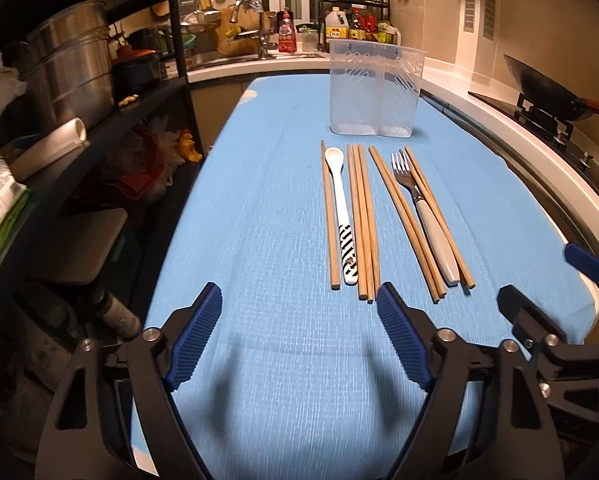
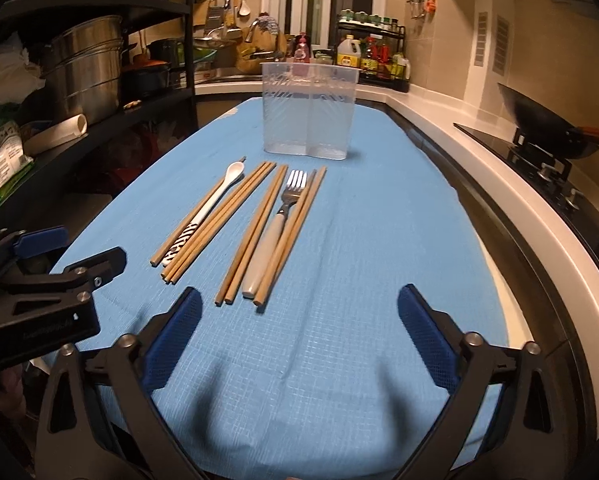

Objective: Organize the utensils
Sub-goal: 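Grasp a wooden chopstick with the left tool while the right tool grasps another chopstick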

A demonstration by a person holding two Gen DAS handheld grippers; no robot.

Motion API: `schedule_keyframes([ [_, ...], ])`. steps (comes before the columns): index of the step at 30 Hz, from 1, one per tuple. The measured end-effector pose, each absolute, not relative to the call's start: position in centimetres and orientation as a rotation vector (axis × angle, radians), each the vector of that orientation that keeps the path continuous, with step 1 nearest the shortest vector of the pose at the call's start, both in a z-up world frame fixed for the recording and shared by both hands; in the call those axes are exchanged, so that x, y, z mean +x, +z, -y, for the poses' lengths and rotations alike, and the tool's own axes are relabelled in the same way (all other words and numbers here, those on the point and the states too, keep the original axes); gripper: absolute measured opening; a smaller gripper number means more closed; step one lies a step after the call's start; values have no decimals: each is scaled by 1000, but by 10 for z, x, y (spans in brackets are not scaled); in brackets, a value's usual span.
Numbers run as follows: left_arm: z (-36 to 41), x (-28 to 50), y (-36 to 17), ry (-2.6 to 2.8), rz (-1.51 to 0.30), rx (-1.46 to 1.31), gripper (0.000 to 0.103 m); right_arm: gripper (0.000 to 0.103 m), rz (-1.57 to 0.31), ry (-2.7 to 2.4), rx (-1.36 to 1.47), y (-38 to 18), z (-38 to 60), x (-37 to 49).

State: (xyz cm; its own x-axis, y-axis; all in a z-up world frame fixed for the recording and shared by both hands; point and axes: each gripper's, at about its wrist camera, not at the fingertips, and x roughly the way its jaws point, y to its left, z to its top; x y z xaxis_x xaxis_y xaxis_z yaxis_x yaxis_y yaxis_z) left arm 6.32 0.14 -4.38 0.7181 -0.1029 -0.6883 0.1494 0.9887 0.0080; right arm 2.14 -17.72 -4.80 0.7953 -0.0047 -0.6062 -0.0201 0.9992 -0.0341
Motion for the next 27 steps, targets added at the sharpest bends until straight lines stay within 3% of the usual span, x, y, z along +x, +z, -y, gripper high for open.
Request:
schedule_keyframes([
  [8,4,88,-63,-224,-814,62,46,55,-723,77,3,-71,169,47],
  [16,7,103,-75,-238,-863,62,30,35,-756,85,16,-85,170,58],
  [20,10,103,-74,-257,-859,59,13,16,-747,96,6,-88,170,54],
  [22,9,103,-74,-262,-862,50,7,13,-741,99,12,-86,172,52],
  [27,2,97,-65,-284,-821,11,7,8,-714,97,18,-78,177,47],
])
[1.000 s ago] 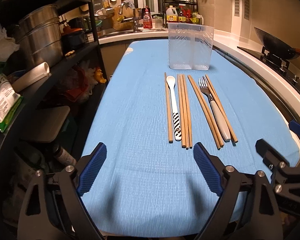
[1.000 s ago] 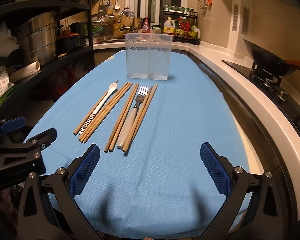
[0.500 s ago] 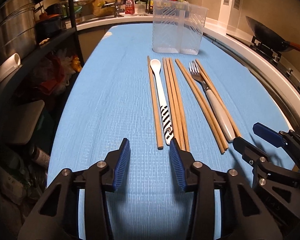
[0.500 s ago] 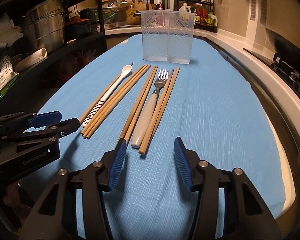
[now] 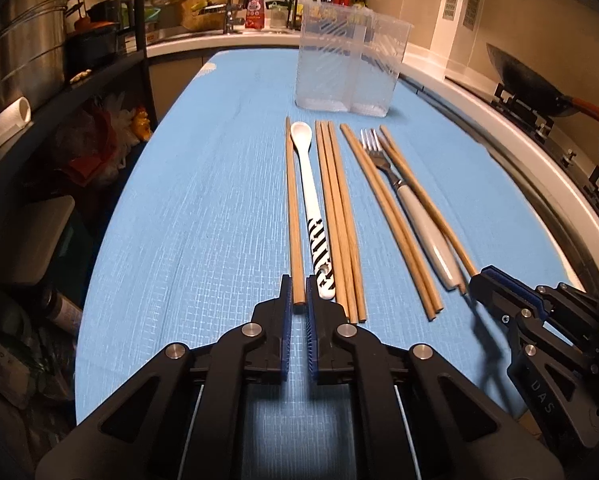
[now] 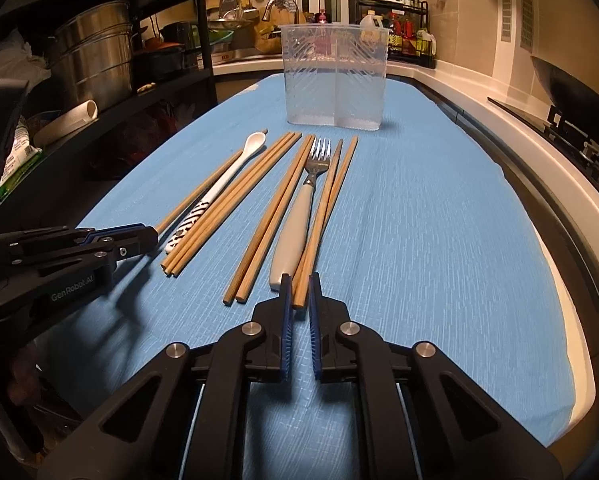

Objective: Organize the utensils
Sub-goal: 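Lift both held chopsticks and carry them over the clear container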

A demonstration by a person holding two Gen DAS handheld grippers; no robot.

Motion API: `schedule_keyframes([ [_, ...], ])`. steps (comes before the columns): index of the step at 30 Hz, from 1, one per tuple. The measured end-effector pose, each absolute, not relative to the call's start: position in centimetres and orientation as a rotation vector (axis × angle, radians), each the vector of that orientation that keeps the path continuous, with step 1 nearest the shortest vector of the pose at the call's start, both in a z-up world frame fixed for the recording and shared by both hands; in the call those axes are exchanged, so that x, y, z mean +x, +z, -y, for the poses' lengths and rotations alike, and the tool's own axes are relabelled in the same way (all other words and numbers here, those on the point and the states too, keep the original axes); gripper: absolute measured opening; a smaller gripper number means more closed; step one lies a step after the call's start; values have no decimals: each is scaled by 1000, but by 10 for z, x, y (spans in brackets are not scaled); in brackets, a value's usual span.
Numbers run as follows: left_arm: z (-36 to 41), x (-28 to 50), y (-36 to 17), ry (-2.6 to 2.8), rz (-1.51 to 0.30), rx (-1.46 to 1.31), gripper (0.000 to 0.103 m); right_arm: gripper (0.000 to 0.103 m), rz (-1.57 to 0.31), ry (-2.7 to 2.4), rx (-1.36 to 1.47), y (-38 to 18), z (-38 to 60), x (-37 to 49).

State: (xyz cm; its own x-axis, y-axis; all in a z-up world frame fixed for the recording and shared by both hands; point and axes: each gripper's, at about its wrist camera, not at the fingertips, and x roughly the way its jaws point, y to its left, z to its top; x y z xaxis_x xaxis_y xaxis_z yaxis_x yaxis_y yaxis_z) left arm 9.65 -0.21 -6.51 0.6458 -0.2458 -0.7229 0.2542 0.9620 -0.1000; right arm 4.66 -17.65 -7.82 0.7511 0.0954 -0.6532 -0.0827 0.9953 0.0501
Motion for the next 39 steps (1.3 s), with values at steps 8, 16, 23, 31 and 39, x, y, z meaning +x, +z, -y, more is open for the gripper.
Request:
schedule_keyframes([
  [8,-3,79,-36,-309,-713,7,7,7,-662,87,35,-60,183,36],
  [16,-6,63,3,-304,-620,23,7,7,-572,80,14,-25,188,21],
  [23,-6,54,46,-301,-543,57,7,7,-489,72,-10,16,195,15],
  [31,-5,58,88,-303,-503,59,7,7,-405,66,-15,62,200,17],
  [39,-12,70,117,-310,-511,21,7,6,-370,73,-7,104,203,26],
])
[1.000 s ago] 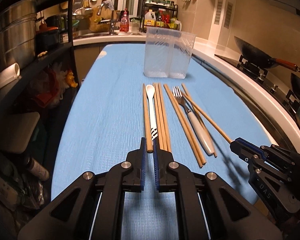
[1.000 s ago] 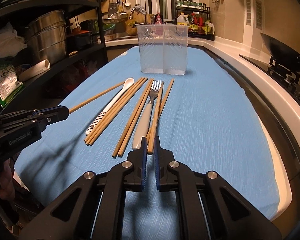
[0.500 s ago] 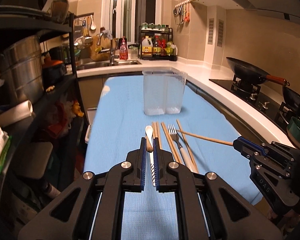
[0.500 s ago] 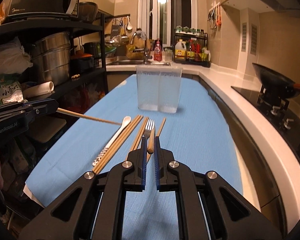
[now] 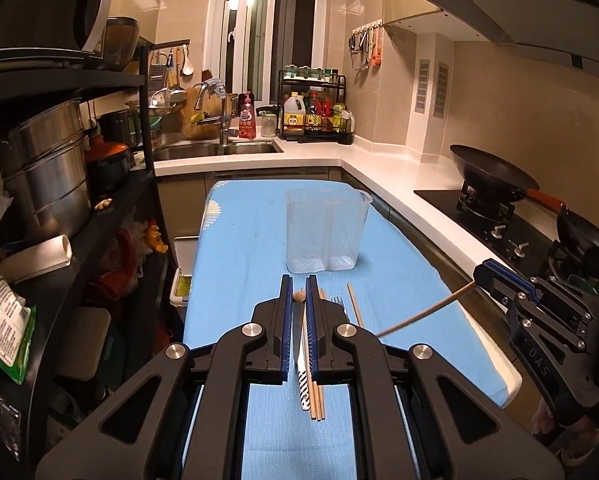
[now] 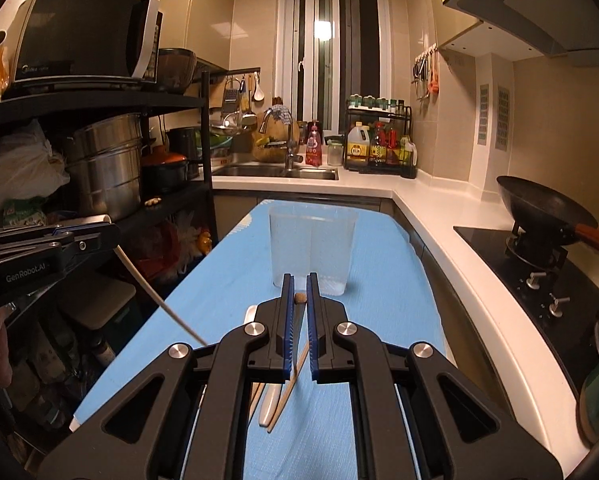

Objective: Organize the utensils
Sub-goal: 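Lift both held chopsticks and carry them over the clear container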

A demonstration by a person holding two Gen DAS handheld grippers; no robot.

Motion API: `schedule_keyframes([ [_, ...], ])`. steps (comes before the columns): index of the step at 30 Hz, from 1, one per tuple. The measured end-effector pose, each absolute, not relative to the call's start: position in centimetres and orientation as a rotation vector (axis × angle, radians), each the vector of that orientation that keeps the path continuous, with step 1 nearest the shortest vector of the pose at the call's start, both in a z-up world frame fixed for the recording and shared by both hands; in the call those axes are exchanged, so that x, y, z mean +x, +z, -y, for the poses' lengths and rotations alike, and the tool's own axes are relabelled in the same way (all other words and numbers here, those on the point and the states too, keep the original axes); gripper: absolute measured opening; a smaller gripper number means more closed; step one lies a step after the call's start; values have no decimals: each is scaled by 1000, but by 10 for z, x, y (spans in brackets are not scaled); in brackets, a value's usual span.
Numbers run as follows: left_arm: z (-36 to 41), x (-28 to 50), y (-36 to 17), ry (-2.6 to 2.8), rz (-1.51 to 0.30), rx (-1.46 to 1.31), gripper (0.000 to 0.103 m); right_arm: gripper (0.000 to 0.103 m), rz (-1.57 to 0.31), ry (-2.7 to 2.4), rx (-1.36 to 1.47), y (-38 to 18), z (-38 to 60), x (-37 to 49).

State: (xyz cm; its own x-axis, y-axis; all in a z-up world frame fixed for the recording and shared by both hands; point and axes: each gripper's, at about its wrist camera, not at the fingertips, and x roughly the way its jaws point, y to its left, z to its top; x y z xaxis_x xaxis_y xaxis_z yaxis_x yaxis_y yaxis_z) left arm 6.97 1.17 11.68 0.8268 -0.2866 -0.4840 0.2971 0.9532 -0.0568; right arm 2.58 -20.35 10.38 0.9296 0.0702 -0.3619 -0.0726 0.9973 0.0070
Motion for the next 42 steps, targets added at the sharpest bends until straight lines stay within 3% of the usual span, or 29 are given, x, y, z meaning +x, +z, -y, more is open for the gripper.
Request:
schedule_keyframes([
  [21,0,104,200,-392,-492,39,7,6,-328,122,-11,197,213,64],
  [30,19,166,246,-404,-460,50,7,6,-277,89,-15,246,224,131],
  [42,42,273,267,-421,-448,16,7,6,-199,35,8,273,234,242],
])
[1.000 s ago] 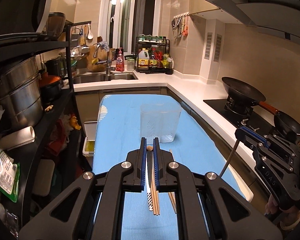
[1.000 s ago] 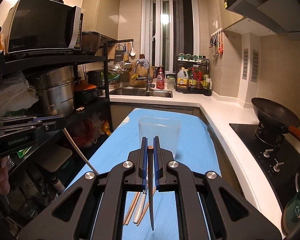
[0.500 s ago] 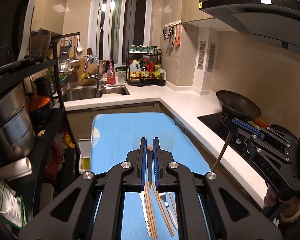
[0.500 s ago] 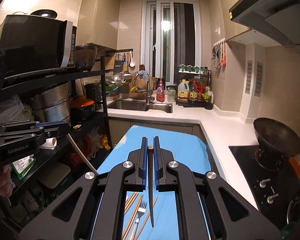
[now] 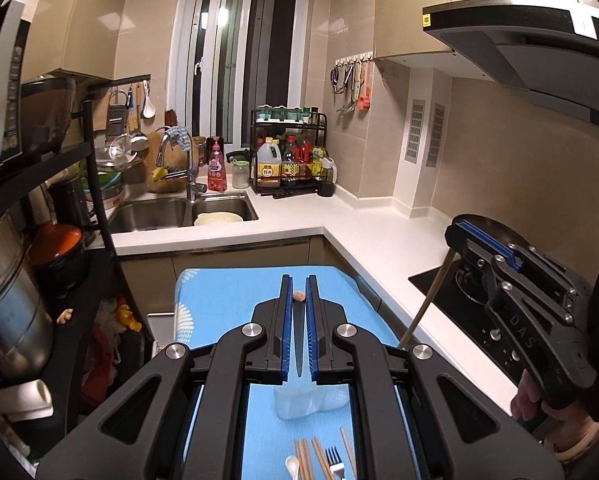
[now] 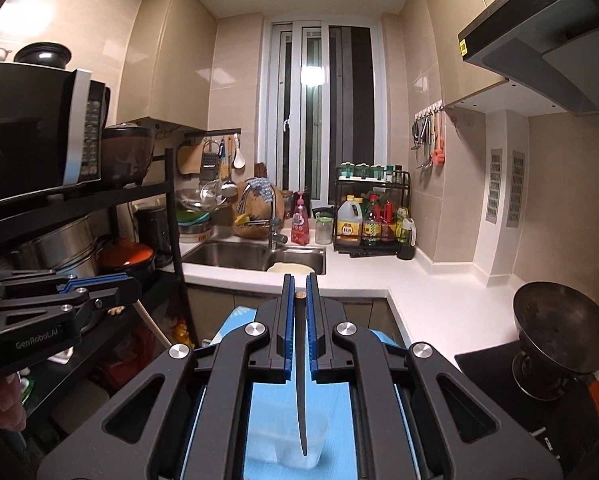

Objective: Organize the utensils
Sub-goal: 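Lift both held chopsticks and carry them over the clear container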

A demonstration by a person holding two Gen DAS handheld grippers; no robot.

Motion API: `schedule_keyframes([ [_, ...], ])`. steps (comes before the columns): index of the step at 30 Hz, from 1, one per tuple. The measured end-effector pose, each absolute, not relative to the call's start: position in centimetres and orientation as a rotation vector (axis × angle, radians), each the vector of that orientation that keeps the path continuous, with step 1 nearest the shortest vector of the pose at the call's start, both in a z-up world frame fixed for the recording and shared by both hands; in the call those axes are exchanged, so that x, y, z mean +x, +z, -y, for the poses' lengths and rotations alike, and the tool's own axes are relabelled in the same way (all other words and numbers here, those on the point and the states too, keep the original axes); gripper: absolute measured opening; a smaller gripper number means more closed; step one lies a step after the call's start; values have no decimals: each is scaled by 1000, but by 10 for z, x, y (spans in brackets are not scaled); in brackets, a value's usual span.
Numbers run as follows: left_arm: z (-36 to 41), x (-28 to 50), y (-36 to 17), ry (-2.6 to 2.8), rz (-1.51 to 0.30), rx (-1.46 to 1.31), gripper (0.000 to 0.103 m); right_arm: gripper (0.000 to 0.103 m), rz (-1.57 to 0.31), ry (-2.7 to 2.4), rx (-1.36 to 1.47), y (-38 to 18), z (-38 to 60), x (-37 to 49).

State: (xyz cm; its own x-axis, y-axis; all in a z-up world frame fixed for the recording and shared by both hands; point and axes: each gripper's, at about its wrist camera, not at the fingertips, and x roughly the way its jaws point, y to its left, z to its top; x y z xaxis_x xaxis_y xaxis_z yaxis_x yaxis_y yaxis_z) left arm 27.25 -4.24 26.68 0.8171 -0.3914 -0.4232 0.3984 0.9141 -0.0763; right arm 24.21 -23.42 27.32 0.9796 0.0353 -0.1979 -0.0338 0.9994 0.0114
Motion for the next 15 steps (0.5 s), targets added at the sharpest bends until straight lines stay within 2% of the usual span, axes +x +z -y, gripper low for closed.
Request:
schedule_keyframes([
  [15,74,337,206,-439,-541,83,7,6,-306,44,58,203,247,311],
])
